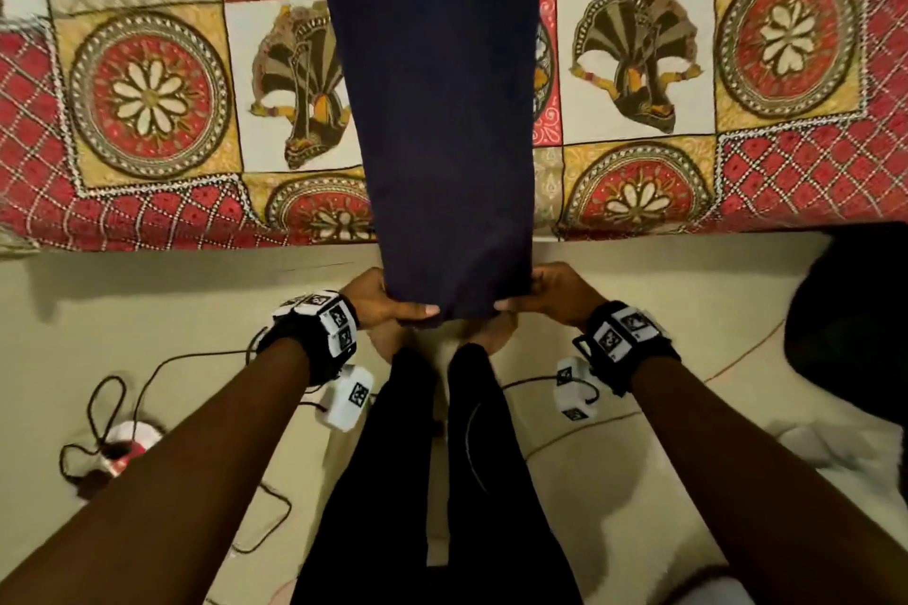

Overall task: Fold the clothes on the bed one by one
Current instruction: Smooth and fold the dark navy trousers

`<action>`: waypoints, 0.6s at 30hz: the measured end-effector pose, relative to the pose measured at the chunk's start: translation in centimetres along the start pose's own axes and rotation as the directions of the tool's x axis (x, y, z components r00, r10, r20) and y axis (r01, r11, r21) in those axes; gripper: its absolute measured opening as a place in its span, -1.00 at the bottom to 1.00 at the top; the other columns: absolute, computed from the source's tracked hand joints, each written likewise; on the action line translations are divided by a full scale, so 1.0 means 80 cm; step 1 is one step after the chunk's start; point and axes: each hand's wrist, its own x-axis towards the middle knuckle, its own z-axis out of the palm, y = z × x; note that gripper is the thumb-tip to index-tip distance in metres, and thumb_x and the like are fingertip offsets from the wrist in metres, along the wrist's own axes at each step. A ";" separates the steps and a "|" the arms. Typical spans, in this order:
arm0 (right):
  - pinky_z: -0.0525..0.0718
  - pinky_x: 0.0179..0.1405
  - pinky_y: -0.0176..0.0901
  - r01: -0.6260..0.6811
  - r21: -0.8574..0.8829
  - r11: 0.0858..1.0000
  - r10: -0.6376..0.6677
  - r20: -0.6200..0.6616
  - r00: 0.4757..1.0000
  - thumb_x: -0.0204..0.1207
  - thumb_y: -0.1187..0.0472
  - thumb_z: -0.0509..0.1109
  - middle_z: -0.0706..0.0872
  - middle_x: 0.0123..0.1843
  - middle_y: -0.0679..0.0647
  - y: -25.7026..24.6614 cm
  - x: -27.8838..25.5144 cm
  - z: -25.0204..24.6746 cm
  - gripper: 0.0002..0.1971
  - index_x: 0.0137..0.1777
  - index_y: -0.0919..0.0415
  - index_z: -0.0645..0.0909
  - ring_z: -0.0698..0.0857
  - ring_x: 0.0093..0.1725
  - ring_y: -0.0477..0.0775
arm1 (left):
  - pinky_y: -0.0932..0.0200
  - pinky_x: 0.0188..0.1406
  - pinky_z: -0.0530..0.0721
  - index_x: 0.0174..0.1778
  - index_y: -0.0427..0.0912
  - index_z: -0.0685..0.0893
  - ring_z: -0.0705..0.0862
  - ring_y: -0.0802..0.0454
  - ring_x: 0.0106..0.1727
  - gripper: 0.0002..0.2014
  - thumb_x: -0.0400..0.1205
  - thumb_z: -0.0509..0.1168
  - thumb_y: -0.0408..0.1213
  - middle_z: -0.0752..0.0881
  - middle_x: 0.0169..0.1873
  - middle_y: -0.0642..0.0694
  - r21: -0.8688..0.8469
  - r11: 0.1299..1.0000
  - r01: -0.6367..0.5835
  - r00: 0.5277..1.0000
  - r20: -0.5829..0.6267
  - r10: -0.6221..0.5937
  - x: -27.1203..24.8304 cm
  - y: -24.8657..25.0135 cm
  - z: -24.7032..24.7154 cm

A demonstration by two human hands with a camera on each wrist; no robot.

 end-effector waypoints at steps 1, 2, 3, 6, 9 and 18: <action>0.75 0.28 0.23 -0.008 -0.011 1.000 0.008 -0.019 1.000 0.34 0.36 0.71 0.87 0.05 0.18 0.010 -0.001 0.004 -0.73 0.04 0.31 0.82 0.79 0.04 0.10 | 0.37 0.08 0.68 0.26 -0.21 0.76 0.75 0.32 -0.01 -0.55 0.44 0.63 -0.32 0.80 0.10 0.00 0.035 0.999 -0.013 1.000 -0.007 0.014 0.004 -0.008 0.008; 0.76 0.25 0.24 -0.015 -0.019 1.000 0.014 -0.040 0.999 0.36 0.41 0.68 0.86 -0.02 0.16 0.018 -0.001 0.007 -0.78 -0.01 0.30 0.81 0.76 0.00 0.09 | 0.33 0.11 0.68 0.31 -0.20 0.74 0.74 0.31 0.01 -0.52 0.46 0.62 -0.28 0.78 0.09 0.00 0.081 0.997 -0.011 0.999 -0.032 0.014 0.006 -0.013 0.016; 0.77 0.19 0.21 -0.017 -0.057 0.998 0.013 -0.060 0.998 0.38 0.43 0.67 0.85 -0.08 0.14 0.024 -0.001 0.008 -0.80 -0.03 0.29 0.79 0.74 -0.03 0.09 | 0.26 0.12 0.67 0.32 -0.20 0.73 0.74 0.20 0.04 -0.51 0.47 0.61 -0.21 0.76 0.07 -0.01 0.143 0.990 0.019 0.997 -0.074 -0.009 0.008 -0.019 0.022; 0.70 -0.06 -0.31 -0.067 -0.273 0.960 0.048 -0.075 0.996 0.41 0.31 0.68 0.80 -0.12 0.04 0.044 -0.001 0.016 -0.77 0.02 0.19 0.76 0.71 -0.05 0.07 | 0.12 0.08 0.60 0.41 -0.18 0.64 0.69 -0.19 0.24 -0.40 0.49 0.58 -0.03 0.71 0.17 -0.16 0.439 0.881 0.178 0.977 -0.190 -0.102 0.013 -0.036 0.035; 0.68 0.21 -0.11 -0.188 -0.427 0.885 0.099 -0.222 0.970 0.48 0.16 0.63 0.81 0.20 0.11 0.055 -0.003 0.019 -0.68 0.22 0.10 0.74 0.75 0.20 0.19 | -0.07 0.36 0.56 0.70 -0.22 0.22 0.55 -0.32 0.44 -0.10 0.52 0.53 -0.10 0.49 0.48 -0.25 0.706 0.657 0.266 0.964 -0.217 -0.157 0.011 -0.033 0.033; 0.61 -0.04 -0.14 0.289 -0.321 0.902 -0.419 -0.484 0.769 0.58 0.29 0.46 0.80 -0.11 -0.05 -0.181 -0.040 -0.029 -0.85 0.07 0.05 0.75 0.71 -0.13 -0.19 | 0.21 -0.04 0.66 0.11 -0.07 0.76 0.73 -0.04 -0.01 -0.86 0.67 0.36 -0.22 0.79 0.04 -0.08 0.504 0.854 -0.130 0.799 -0.457 0.392 -0.033 0.135 -0.079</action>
